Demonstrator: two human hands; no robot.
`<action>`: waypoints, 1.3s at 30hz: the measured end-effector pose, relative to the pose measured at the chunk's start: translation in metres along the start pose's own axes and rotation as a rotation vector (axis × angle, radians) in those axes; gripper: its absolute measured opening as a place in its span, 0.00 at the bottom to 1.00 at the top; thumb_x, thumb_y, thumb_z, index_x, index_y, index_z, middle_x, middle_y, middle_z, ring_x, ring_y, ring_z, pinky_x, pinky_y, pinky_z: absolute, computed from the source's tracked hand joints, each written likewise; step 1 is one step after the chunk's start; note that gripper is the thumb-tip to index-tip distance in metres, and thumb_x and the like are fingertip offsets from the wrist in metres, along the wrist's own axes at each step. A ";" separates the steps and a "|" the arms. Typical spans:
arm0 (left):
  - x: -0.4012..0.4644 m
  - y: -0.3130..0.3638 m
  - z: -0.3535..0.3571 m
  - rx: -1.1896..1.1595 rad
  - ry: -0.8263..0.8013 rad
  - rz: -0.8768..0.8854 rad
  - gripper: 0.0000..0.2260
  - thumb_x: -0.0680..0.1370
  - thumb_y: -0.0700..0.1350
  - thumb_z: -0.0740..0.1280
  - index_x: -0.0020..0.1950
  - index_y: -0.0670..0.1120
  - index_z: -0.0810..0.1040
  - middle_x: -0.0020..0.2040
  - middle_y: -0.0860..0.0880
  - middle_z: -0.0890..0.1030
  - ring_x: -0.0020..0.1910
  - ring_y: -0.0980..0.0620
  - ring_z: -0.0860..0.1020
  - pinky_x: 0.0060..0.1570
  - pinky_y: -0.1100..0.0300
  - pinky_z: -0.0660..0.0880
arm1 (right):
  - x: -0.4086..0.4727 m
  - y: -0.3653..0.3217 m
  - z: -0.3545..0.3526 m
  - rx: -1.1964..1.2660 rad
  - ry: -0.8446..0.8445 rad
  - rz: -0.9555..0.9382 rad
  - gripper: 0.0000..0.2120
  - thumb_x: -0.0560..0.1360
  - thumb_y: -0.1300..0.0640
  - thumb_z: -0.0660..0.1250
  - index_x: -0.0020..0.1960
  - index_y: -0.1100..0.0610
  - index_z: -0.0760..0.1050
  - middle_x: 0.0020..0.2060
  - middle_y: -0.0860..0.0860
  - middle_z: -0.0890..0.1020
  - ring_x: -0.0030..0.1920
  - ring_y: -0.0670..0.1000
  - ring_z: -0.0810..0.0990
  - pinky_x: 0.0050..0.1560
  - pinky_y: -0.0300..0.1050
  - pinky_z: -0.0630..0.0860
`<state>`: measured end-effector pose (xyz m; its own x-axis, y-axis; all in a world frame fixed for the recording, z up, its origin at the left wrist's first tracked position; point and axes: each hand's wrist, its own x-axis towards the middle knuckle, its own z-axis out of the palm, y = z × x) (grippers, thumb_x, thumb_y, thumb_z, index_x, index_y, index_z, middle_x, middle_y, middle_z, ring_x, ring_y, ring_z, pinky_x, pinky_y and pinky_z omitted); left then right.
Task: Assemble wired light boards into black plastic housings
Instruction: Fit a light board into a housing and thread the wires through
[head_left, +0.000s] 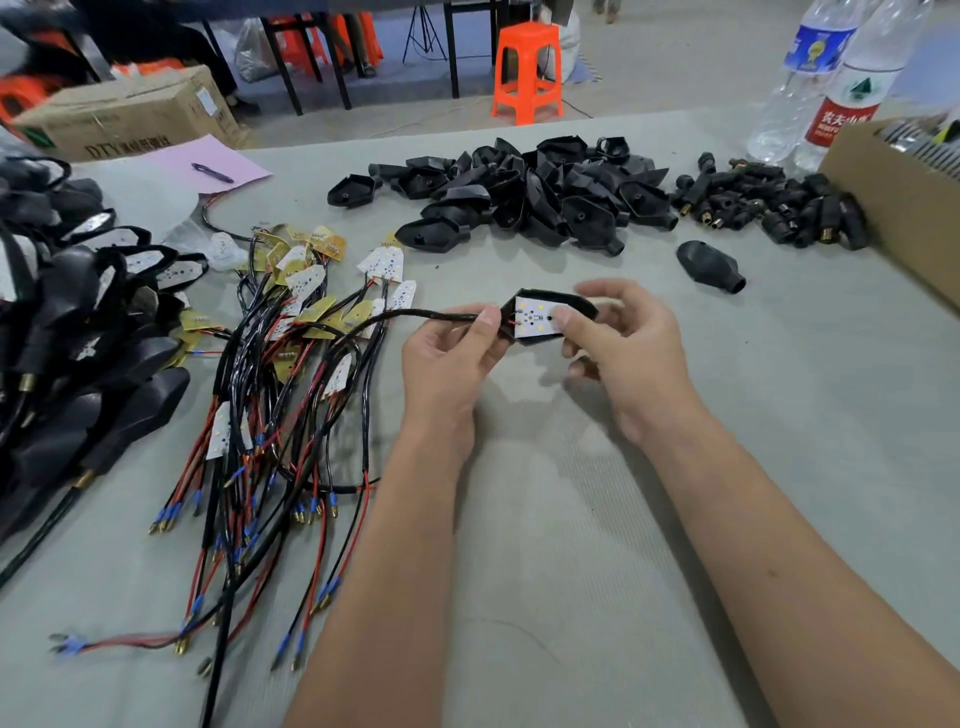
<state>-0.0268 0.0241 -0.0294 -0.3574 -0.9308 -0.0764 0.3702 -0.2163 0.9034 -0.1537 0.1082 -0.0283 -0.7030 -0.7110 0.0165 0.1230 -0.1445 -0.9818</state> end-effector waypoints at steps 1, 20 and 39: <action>0.001 0.003 -0.004 0.001 -0.025 -0.002 0.03 0.81 0.35 0.68 0.50 0.40 0.81 0.40 0.50 0.86 0.41 0.54 0.84 0.46 0.63 0.81 | 0.001 -0.002 -0.003 0.104 -0.117 0.088 0.11 0.75 0.64 0.75 0.56 0.58 0.81 0.40 0.53 0.84 0.32 0.48 0.81 0.28 0.39 0.76; -0.004 0.008 -0.010 0.210 -0.197 -0.024 0.06 0.82 0.37 0.66 0.52 0.44 0.82 0.44 0.48 0.86 0.45 0.53 0.84 0.44 0.61 0.81 | 0.000 -0.008 -0.009 0.031 -0.354 0.165 0.06 0.78 0.64 0.70 0.53 0.63 0.84 0.44 0.56 0.87 0.37 0.49 0.84 0.30 0.37 0.78; -0.003 0.010 -0.006 -0.023 0.132 0.046 0.03 0.77 0.35 0.73 0.49 0.42 0.83 0.43 0.45 0.85 0.44 0.51 0.83 0.49 0.61 0.81 | 0.004 -0.005 -0.009 0.139 -0.183 0.135 0.10 0.63 0.59 0.79 0.39 0.60 0.80 0.33 0.54 0.85 0.28 0.47 0.79 0.30 0.34 0.75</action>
<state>-0.0169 0.0233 -0.0227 -0.2246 -0.9702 -0.0911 0.4040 -0.1777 0.8973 -0.1634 0.1127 -0.0251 -0.5370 -0.8410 -0.0662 0.3110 -0.1244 -0.9422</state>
